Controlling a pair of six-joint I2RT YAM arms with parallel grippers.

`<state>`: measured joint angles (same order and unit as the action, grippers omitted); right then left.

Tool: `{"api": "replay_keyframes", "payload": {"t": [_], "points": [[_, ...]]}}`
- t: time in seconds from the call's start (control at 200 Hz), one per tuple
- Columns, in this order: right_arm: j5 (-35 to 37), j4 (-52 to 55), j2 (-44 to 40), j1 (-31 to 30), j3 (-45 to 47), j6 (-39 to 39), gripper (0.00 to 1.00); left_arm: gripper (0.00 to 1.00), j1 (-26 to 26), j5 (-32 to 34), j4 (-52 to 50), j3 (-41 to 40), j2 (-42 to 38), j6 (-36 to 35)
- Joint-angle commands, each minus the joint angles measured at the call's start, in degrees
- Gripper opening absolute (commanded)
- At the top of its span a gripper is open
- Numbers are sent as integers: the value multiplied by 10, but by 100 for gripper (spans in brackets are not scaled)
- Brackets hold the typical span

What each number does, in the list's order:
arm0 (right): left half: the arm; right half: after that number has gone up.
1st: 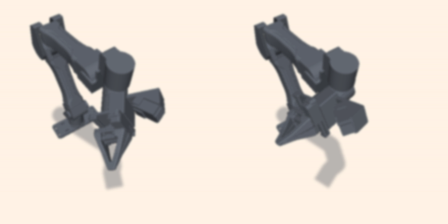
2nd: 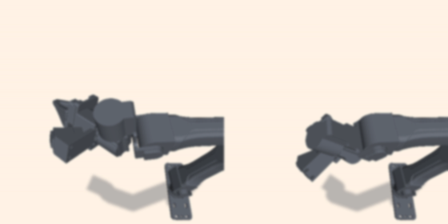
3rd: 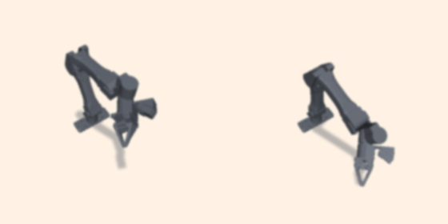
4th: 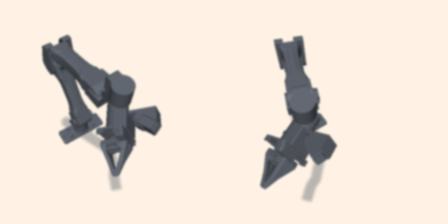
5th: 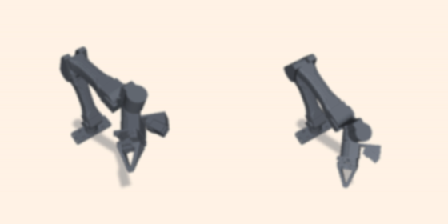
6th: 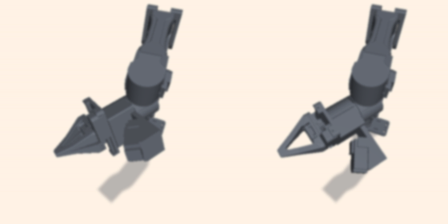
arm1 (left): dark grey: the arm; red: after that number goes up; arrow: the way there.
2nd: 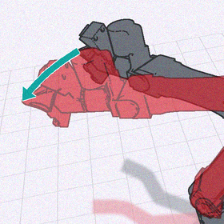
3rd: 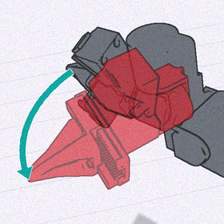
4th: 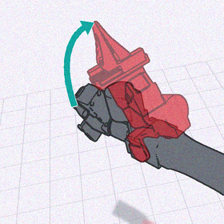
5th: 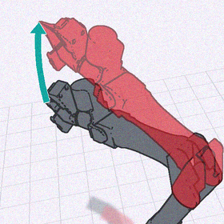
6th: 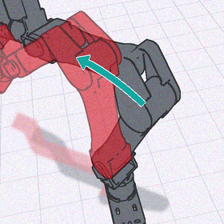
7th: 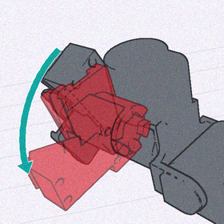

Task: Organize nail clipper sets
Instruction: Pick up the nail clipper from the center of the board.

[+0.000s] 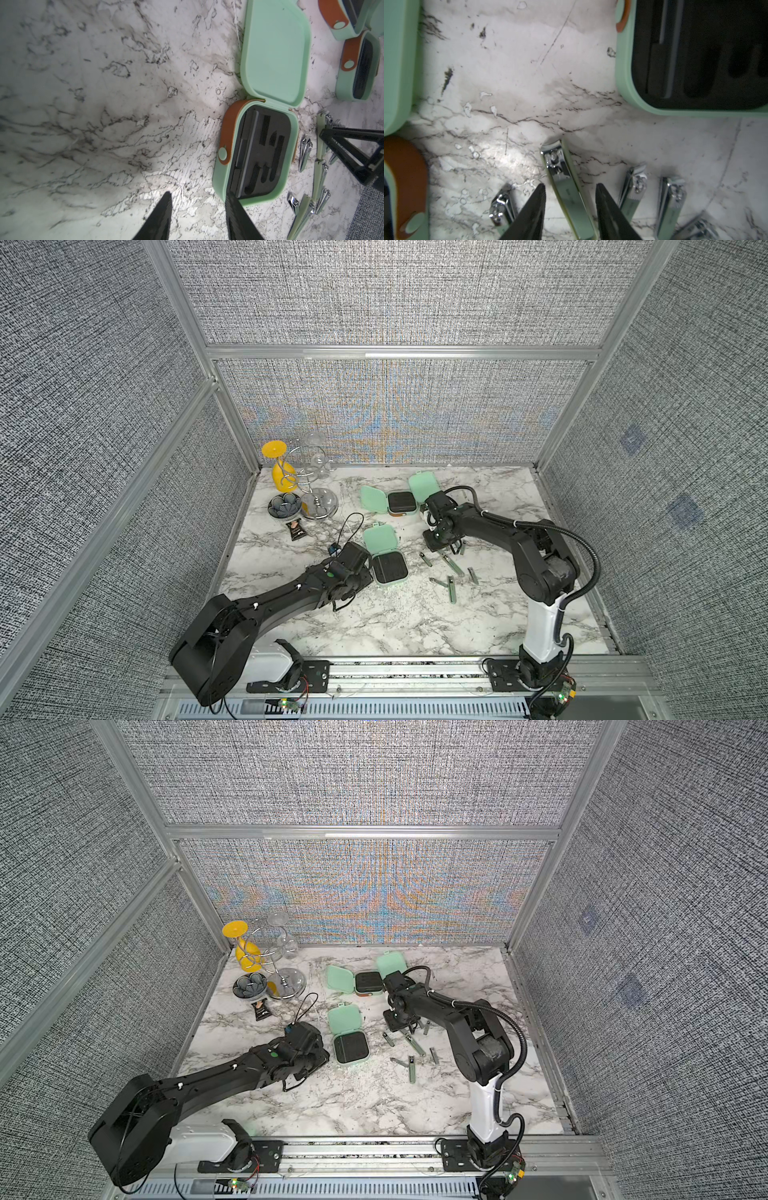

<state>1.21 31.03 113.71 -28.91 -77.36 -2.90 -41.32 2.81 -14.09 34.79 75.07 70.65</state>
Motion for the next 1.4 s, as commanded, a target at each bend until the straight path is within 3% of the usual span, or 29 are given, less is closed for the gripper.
{"api": "replay_keyframes", "payload": {"t": [0.0,0.625,0.805,1.081,1.396], "points": [[-2,-2,7,2,-5,3,40,44,1,5,-6,0,-5,1],[-9,-2,11,4,-5,-7,10,44,1,7,-9,-5,-13,5],[-4,14,-14,1,-3,-27,7,44,1,8,-12,-5,-15,2],[15,44,-81,-38,14,-137,7,44,1,20,-29,4,-32,-21],[89,72,-91,-167,-7,-296,7,44,23,-4,-26,-10,-66,-37]]}}
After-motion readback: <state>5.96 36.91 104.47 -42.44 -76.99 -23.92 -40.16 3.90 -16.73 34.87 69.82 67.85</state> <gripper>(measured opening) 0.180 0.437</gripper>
